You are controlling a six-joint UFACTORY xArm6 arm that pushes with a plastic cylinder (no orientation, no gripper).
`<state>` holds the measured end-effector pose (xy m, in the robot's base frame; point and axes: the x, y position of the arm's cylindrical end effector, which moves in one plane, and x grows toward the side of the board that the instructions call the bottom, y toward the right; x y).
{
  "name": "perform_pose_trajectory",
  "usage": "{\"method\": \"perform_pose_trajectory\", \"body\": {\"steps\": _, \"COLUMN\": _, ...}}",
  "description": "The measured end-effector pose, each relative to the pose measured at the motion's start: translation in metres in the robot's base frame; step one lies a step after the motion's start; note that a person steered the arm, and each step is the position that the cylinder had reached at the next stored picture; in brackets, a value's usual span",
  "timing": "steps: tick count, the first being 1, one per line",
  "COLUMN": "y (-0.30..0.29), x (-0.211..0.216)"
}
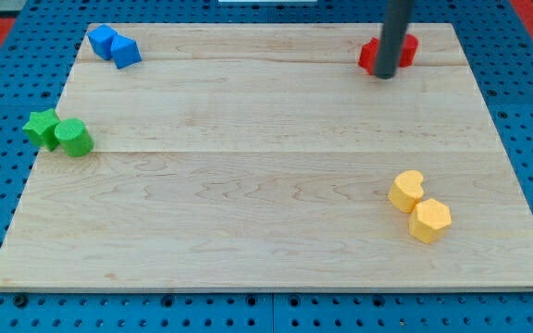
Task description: Push the red blocks to the left side of the board
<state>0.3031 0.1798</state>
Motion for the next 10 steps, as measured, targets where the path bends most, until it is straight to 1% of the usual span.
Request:
{"method": "perform_pose_trajectory", "body": {"steps": 1, "y": 0.038, "x": -0.013}}
{"method": "perform_pose_trajectory", "body": {"steps": 2, "y": 0.052, "x": -0.021}}
{"method": "perform_pose_trajectory", "body": {"steps": 3, "y": 0.078, "x": -0.027}}
{"method": "perform_pose_trajectory", "body": {"steps": 4, "y": 0.076, "x": -0.044}}
{"method": "perform_pose_trajectory", "body": {"steps": 5, "y": 0.048, "x": -0.052}}
{"method": "perform_pose_trajectory", "body": {"steps": 6, "y": 0.052, "x": -0.057}}
{"method": "perform_pose_trajectory", "body": {"steps": 7, "y": 0.086, "x": -0.069}}
{"method": "perform_pose_trajectory", "body": {"steps": 8, "y": 0.053, "x": -0.07}}
{"method": "perform_pose_trajectory", "body": {"steps": 9, "y": 0.049, "x": -0.07}}
{"method": "perform_pose_trajectory", "body": {"steps": 10, "y": 0.018, "x": -0.07}}
